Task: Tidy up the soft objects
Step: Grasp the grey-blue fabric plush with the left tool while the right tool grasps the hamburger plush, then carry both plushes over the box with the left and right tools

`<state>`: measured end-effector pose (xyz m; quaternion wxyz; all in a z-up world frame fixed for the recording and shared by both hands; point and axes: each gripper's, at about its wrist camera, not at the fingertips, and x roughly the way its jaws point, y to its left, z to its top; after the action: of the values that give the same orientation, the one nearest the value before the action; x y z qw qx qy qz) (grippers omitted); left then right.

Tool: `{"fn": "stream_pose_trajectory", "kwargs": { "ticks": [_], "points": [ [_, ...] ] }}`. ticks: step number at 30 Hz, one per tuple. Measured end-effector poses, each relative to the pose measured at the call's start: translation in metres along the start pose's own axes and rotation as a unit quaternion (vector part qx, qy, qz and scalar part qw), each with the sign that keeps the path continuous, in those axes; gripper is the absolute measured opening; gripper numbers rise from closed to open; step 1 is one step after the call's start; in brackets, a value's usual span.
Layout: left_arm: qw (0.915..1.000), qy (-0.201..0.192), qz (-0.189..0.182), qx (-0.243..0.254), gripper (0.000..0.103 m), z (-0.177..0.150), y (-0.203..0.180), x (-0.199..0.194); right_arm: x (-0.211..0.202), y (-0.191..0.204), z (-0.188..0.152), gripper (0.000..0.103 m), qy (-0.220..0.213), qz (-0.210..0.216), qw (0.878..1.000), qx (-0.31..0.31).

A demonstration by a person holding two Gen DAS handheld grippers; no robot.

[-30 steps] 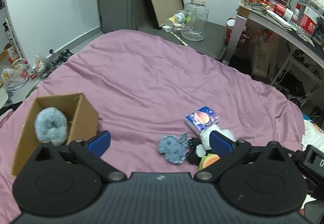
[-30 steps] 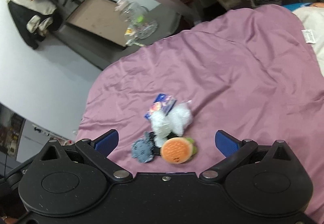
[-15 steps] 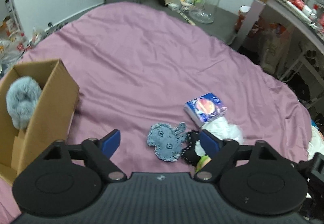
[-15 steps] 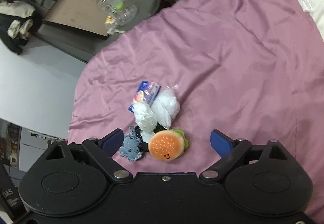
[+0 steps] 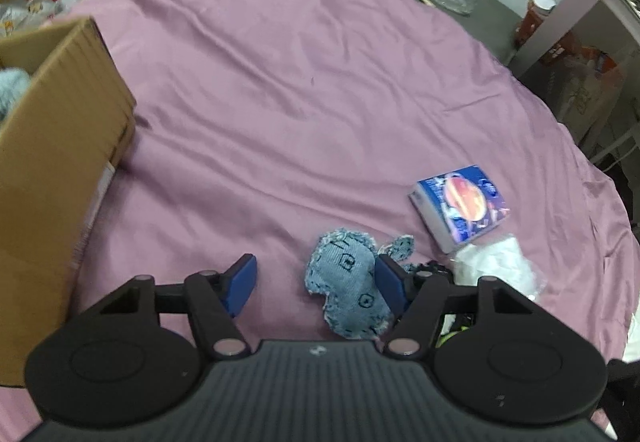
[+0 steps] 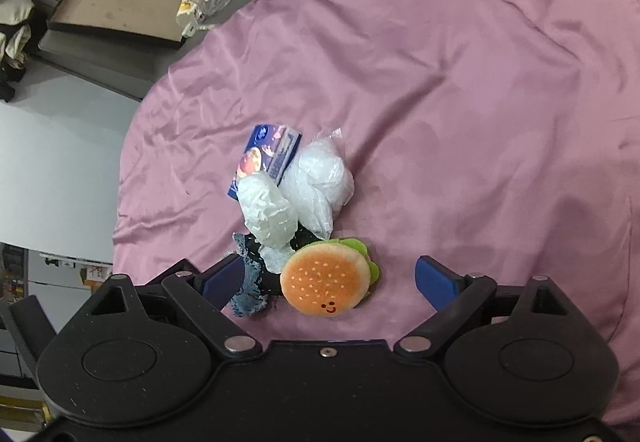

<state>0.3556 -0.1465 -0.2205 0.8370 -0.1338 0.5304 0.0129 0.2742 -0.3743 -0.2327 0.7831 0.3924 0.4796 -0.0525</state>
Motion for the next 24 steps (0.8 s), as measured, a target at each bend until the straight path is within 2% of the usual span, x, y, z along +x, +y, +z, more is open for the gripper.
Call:
{"fn": "stream_pose_trajectory", "kwargs": {
  "ticks": [6, 7, 9, 10, 12, 14, 16, 19, 20, 24],
  "points": [
    [0.9998, -0.007, -0.011, -0.014, 0.064, 0.000, 0.004, 0.011, 0.018, -0.001, 0.001, 0.093, 0.019, -0.011, 1.000, 0.013],
    [0.9997, -0.007, -0.012, -0.018, 0.061, 0.001, 0.004, 0.011, 0.020, 0.000, 0.001, 0.093, 0.019, -0.011, 1.000, 0.012],
    [0.9996, -0.006, -0.015, -0.024, 0.051, 0.003, 0.005, 0.009, 0.025, 0.003, 0.002, 0.093, 0.022, -0.016, 1.000, 0.011],
    [0.9994, -0.005, -0.022, -0.027, 0.039, 0.005, 0.005, 0.009, 0.028, 0.003, 0.002, 0.093, 0.026, -0.017, 0.999, 0.012],
    [0.9984, 0.003, -0.049, -0.028, 0.025, 0.006, 0.003, 0.008, 0.034, 0.005, 0.002, 0.093, 0.034, -0.020, 0.999, 0.011],
    [0.9977, 0.008, -0.063, -0.023, 0.023, 0.006, -0.001, 0.007, 0.037, 0.008, 0.001, 0.092, 0.035, -0.024, 0.999, 0.007],
    [0.9974, 0.010, -0.067, -0.024, 0.022, 0.004, 0.000, 0.006, 0.040, 0.012, -0.001, 0.088, 0.034, -0.034, 0.999, -0.004],
    [0.9964, 0.014, -0.075, -0.037, 0.018, 0.001, 0.008, -0.001, 0.042, 0.013, -0.004, 0.067, 0.034, -0.046, 0.998, -0.011],
    [0.9963, 0.011, -0.076, -0.039, 0.018, 0.001, 0.010, -0.005, 0.042, 0.013, -0.004, 0.056, 0.034, -0.047, 0.998, -0.013],
    [0.9962, -0.005, -0.077, -0.040, 0.018, -0.001, 0.020, -0.029, 0.033, 0.020, -0.009, 0.052, 0.028, -0.039, 0.998, -0.029]
  ]
}}
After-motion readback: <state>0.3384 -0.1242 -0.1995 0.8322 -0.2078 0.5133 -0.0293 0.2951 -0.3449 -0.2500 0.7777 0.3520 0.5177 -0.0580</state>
